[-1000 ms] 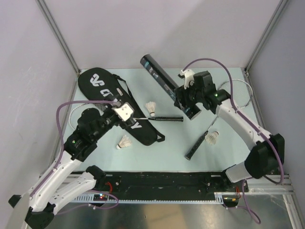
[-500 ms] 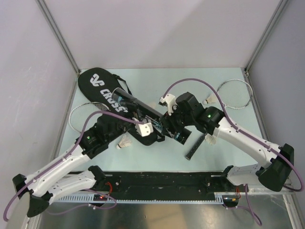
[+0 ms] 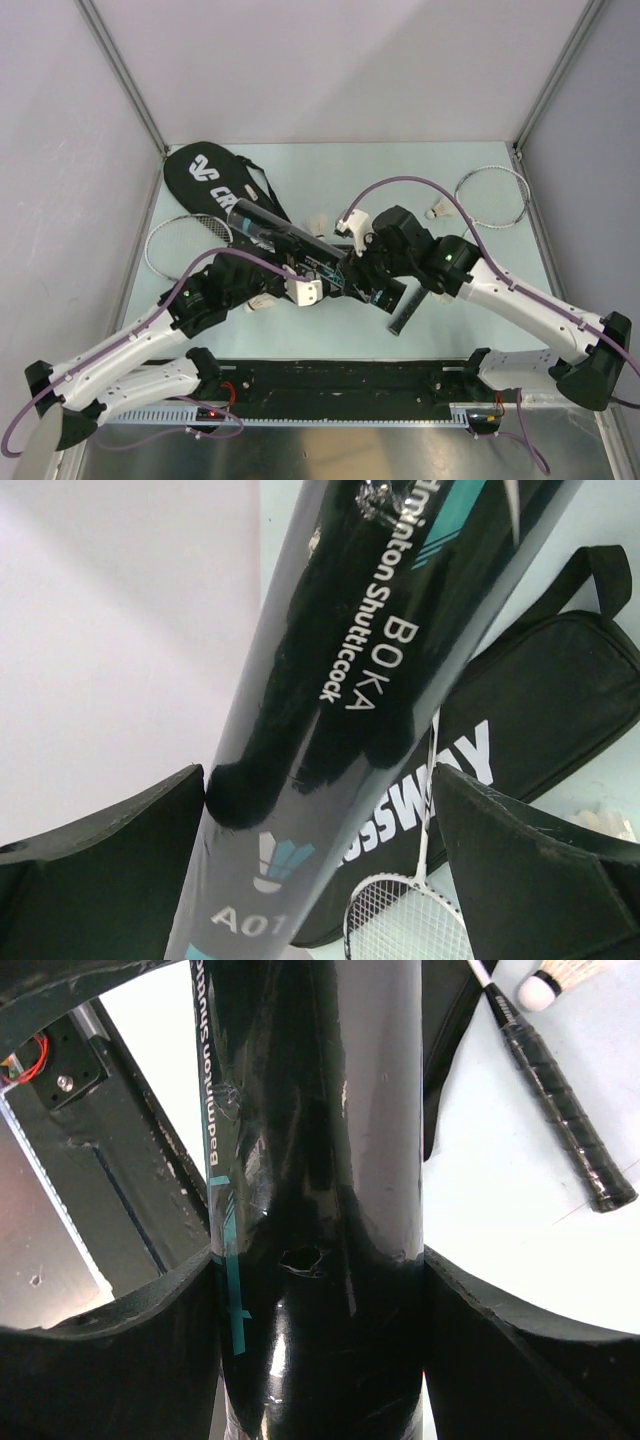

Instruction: Pack up the badminton gear

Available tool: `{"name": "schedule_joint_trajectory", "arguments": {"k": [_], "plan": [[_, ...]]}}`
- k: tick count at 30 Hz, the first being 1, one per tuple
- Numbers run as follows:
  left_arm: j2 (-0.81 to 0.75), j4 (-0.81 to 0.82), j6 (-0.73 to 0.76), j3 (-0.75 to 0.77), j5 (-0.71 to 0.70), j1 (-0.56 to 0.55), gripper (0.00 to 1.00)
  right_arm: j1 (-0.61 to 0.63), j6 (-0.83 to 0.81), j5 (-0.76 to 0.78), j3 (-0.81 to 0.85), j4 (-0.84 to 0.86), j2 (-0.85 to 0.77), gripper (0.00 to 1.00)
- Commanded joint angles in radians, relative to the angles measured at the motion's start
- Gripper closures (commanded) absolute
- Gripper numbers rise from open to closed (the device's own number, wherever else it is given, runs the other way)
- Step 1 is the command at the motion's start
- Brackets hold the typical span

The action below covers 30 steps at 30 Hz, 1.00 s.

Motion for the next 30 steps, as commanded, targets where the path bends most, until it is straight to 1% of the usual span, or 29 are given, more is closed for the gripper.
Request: {"name": "schedule_joint_trajectory", "arguments": {"k": [1,7,9,13,16,17,20,21,24,25,28,30], "plan": [[0.009,-0.024,0.052,-0.021,-0.039,-0.012,0.02,0.03,-0.047,-0.038,0.005,0.046,-0.043,0.62],[0.032,-0.024,0.075,-0.032,-0.054,-0.022,0.02,0.04,-0.061,-0.089,0.002,0.047,-0.043,0.62],[0.038,-0.024,0.071,-0.036,-0.054,-0.032,0.03,0.044,-0.067,-0.104,0.001,0.052,-0.044,0.62],[0.038,-0.023,0.05,-0.043,-0.043,-0.041,0.1,0.047,-0.078,-0.11,0.001,0.049,-0.052,0.62],[0.04,-0.024,0.036,-0.038,-0.041,-0.042,0.21,0.046,-0.085,-0.105,0.001,0.039,-0.059,0.58],[0.043,-0.024,0.028,-0.031,-0.041,-0.042,0.25,0.046,-0.086,-0.102,0.001,0.038,-0.062,0.55],[0.053,-0.024,0.001,-0.014,-0.037,-0.042,0.33,0.045,-0.087,-0.097,0.001,0.037,-0.082,0.44],[0.055,-0.024,-0.009,-0.005,-0.035,-0.042,0.37,0.045,-0.088,-0.098,0.001,0.035,-0.088,0.41],[0.074,-0.024,-0.038,0.016,-0.041,-0.042,0.47,0.035,-0.084,-0.093,0.001,0.033,-0.113,0.35],[0.079,-0.024,-0.045,0.02,-0.043,-0.042,0.49,0.031,-0.082,-0.091,0.001,0.033,-0.118,0.32],[0.087,-0.024,-0.068,0.026,-0.051,-0.042,0.52,0.015,-0.074,-0.085,0.0,0.034,-0.142,0.19],[0.087,-0.024,-0.089,0.027,-0.062,-0.043,0.53,0.003,-0.065,-0.082,0.0,0.037,-0.164,0.13]]}}
